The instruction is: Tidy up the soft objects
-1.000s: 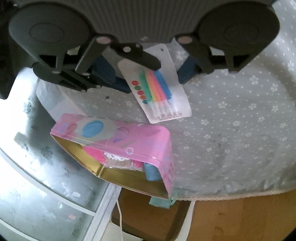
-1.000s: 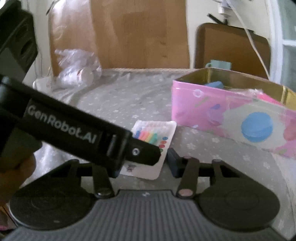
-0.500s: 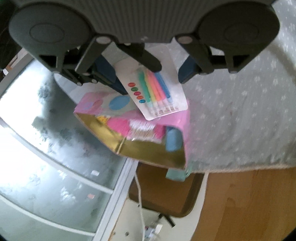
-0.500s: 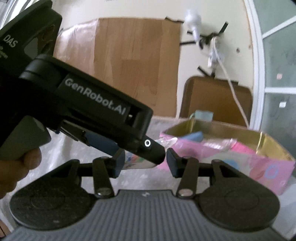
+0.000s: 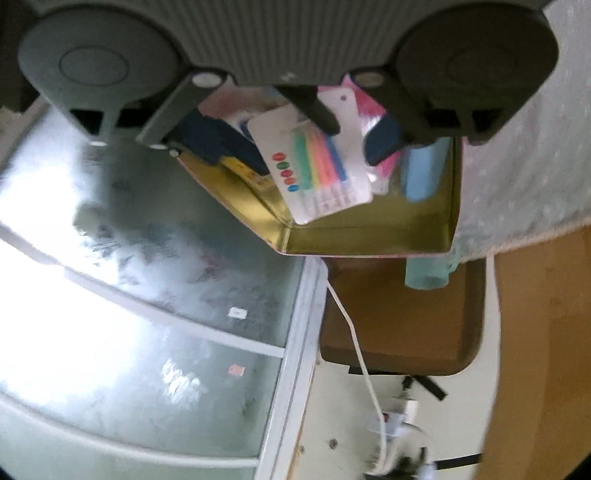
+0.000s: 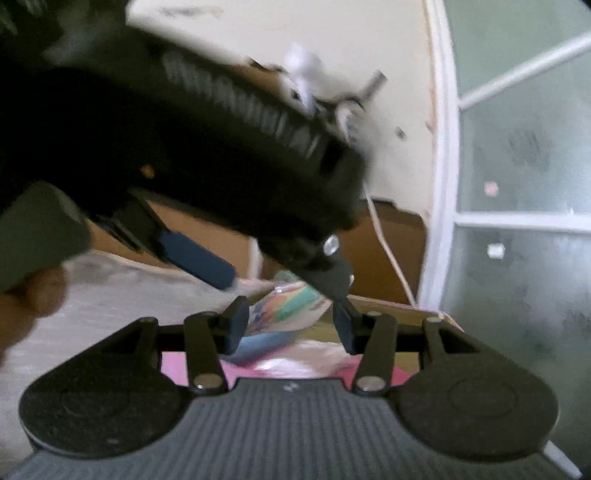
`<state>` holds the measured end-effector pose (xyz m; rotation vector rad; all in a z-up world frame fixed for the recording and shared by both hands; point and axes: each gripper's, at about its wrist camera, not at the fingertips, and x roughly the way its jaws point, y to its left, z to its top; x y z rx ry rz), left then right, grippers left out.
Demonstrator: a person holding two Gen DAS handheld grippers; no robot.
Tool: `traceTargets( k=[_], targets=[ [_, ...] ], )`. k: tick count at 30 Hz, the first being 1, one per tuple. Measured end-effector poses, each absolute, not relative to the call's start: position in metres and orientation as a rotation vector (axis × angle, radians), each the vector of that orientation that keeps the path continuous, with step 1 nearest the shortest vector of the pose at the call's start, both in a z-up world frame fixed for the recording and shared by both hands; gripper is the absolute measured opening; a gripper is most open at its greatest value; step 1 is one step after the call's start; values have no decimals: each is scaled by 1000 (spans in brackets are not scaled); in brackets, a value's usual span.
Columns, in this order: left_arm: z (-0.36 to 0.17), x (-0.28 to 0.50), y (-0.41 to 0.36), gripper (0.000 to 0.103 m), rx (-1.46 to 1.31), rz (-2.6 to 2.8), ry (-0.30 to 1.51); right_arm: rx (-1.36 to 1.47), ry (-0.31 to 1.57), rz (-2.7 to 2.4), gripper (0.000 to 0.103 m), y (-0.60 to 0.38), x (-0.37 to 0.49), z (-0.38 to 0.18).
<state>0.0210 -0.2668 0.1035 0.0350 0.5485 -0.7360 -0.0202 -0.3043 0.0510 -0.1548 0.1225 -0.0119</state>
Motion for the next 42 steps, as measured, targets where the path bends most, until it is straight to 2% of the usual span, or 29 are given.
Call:
traceTargets(
  k=[3, 5, 7, 16, 19, 21, 30, 33, 36, 42],
  targets=[
    [93, 47, -293, 96, 137, -607, 543, -148, 208, -143, 55, -330, 24, 43],
    [89, 55, -287, 96, 90, -581, 582, -88, 232, -179, 55, -347, 28, 42],
    [85, 56, -275, 97, 32, -587, 600, -7, 194, -173, 63, -361, 14, 45],
    [69, 23, -252, 97, 73, -467, 653, 95, 137, -144, 63, -353, -54, 42],
    [71, 7, -246, 100, 89, -446, 645, 103, 124, -128, 64, -343, -67, 44],
    [73, -6, -238, 103, 95, -424, 634, 104, 122, -127, 68, -338, -78, 47],
    [84, -53, -191, 103, 74, -347, 600, 175, 143, -80, 89, -318, -111, 64],
    [86, -65, -176, 103, 58, -324, 588, 208, 140, -48, 91, -312, -120, 70],
    [85, -74, -166, 103, 60, -306, 578, 234, 147, -42, 101, -308, -125, 75],
    [82, -85, -151, 103, 65, -285, 573, 280, 136, -37, 103, -300, -134, 80]
  ],
)
